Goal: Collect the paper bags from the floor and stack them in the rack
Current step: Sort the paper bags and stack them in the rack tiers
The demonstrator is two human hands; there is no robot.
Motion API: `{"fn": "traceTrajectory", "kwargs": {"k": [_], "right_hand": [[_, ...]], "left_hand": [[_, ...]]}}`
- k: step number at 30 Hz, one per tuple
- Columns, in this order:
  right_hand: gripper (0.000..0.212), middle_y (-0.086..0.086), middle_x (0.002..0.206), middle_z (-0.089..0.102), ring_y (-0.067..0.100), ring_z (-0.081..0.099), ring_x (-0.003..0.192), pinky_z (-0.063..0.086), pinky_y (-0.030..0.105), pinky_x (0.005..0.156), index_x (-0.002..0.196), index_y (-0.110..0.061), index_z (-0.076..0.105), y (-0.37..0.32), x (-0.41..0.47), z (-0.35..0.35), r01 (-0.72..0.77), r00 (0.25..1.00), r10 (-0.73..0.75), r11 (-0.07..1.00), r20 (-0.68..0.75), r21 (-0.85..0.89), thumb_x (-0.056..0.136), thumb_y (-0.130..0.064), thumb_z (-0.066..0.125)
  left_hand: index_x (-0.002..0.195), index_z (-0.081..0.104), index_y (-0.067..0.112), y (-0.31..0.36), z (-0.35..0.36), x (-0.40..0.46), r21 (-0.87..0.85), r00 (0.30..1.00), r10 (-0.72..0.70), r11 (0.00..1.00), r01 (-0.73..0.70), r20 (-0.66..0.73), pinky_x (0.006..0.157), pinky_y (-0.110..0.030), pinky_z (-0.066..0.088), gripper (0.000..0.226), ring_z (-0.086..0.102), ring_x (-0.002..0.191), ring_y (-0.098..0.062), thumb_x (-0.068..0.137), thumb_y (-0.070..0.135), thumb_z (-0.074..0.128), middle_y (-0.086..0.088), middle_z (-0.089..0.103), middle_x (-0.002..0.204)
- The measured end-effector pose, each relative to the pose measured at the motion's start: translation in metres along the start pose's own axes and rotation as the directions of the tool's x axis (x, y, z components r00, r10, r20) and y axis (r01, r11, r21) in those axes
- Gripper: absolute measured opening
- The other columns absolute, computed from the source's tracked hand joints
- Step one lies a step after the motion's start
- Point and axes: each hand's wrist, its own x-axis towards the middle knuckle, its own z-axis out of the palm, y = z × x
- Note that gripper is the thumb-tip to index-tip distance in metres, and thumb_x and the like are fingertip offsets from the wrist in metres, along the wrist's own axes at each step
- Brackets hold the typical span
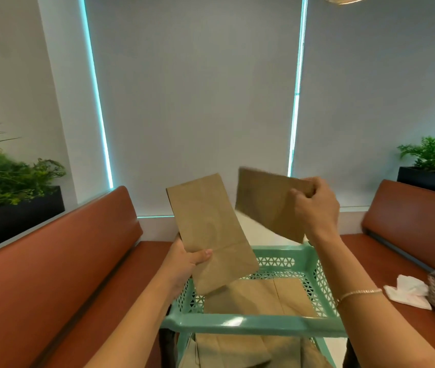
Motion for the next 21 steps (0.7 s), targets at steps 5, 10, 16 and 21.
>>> {"fn": "traceTrajectory", "kwargs": {"k": [5,10,16,21], "right_hand": [[0.021,0.004,0.097,0.059,0.018,0.060,0.086,0.054,0.031,0.073,0.090,-0.023,0.052,0.008,-0.017,0.004,-0.282,0.926,0.374,0.580,0.057,0.764,0.088,-0.003,0.060],[0.034,0.012,0.101,0.059,0.018,0.058,0.077,0.050,0.026,0.060,0.121,-0.001,0.048,0.024,-0.055,0.033,-0.535,0.774,0.569,0.352,0.279,0.768,0.088,0.004,0.057],[0.044,0.009,0.116,0.053,0.025,0.056,0.099,0.051,0.045,0.088,0.124,-0.023,0.047,0.041,-0.080,0.059,-0.594,0.767,0.619,0.584,0.169,0.553,0.085,-0.010,0.064],[0.032,0.001,0.118,0.061,0.019,0.057,0.105,0.048,0.041,0.095,0.118,-0.024,0.060,0.034,-0.086,0.053,-0.423,0.905,0.413,0.851,0.102,0.311,0.087,-0.016,0.062]], "left_hand": [[0.113,0.052,0.015,0.002,0.002,0.000,-0.034,1.000,0.004,0.999,-0.004,0.002,0.089,-0.045,0.050,0.044,0.063,0.097,-0.025,0.078,-0.010,0.065,-0.009,0.067,0.103],[0.107,0.051,0.021,0.007,0.014,-0.003,-0.127,1.000,0.019,0.992,-0.016,0.020,0.077,-0.038,0.053,0.038,0.064,0.092,-0.022,0.084,-0.007,0.060,-0.008,0.066,0.103],[0.114,0.045,0.027,0.005,0.020,-0.005,-0.169,0.998,0.059,0.984,-0.062,-0.019,0.094,-0.044,0.048,0.038,0.059,0.107,-0.021,0.086,0.008,0.061,-0.002,0.063,0.113],[0.116,0.044,0.031,0.005,0.019,-0.004,-0.120,0.992,0.082,0.988,-0.093,-0.095,0.095,-0.047,0.048,0.044,0.060,0.108,-0.022,0.086,0.008,0.065,-0.001,0.063,0.114]]}}
